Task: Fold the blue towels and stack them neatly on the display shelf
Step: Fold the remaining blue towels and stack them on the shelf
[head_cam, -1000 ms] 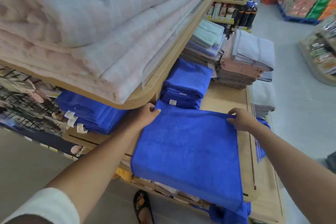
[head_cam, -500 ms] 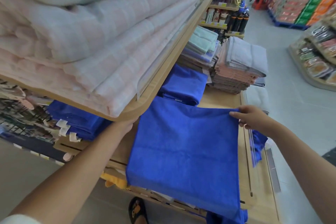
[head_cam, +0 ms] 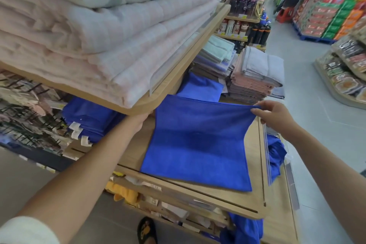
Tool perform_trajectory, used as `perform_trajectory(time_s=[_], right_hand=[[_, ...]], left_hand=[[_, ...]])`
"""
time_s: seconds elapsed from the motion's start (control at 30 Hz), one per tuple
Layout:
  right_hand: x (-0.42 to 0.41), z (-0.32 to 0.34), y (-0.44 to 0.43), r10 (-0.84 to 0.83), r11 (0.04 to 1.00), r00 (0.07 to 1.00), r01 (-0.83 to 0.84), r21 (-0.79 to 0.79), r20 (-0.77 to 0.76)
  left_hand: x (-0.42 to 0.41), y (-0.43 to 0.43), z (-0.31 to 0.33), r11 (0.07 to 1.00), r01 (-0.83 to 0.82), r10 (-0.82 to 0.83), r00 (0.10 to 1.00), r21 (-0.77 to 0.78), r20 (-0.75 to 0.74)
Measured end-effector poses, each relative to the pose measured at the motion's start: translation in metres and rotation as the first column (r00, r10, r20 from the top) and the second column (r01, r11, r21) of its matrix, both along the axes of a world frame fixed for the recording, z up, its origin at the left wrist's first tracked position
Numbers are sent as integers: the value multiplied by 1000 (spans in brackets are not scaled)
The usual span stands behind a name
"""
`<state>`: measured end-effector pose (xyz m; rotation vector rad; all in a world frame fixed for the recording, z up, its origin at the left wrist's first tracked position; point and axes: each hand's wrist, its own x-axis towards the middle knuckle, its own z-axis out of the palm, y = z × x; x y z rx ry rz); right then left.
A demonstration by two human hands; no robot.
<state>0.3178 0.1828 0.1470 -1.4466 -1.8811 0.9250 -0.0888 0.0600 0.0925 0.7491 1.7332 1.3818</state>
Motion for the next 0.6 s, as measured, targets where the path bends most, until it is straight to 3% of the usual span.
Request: perform_trajectory(time_s=[0.07,0.2,0.3,0.43,0.5,0.6], right_hand=[[7,-5,-18,19,999,999,-20,30,39],[28,-22,-67,122,992,991,-124,26,53],[45,-43,-108,264,964,946,-267,-12,188],[55,-65,-146,448,894,783,-398,-207,431],[55,-69,-149,405,914,784,-343,-215,470],[44,-70,-142,236,972,866,-207,-115,440]], left_hand=[[10,-14,2,993,-45,49,998,108,-35],[20,-64,3,989,2,34,970,149,-241],[21,-114,-16,991,121,-87,918,64,-387],[24,-162,-57,954,228,-297,813,-196,-501],[29,-169,-67,948,197,-311,743,-250,-593],[43,-163,-68,960,179,-280,646,-216,-710]])
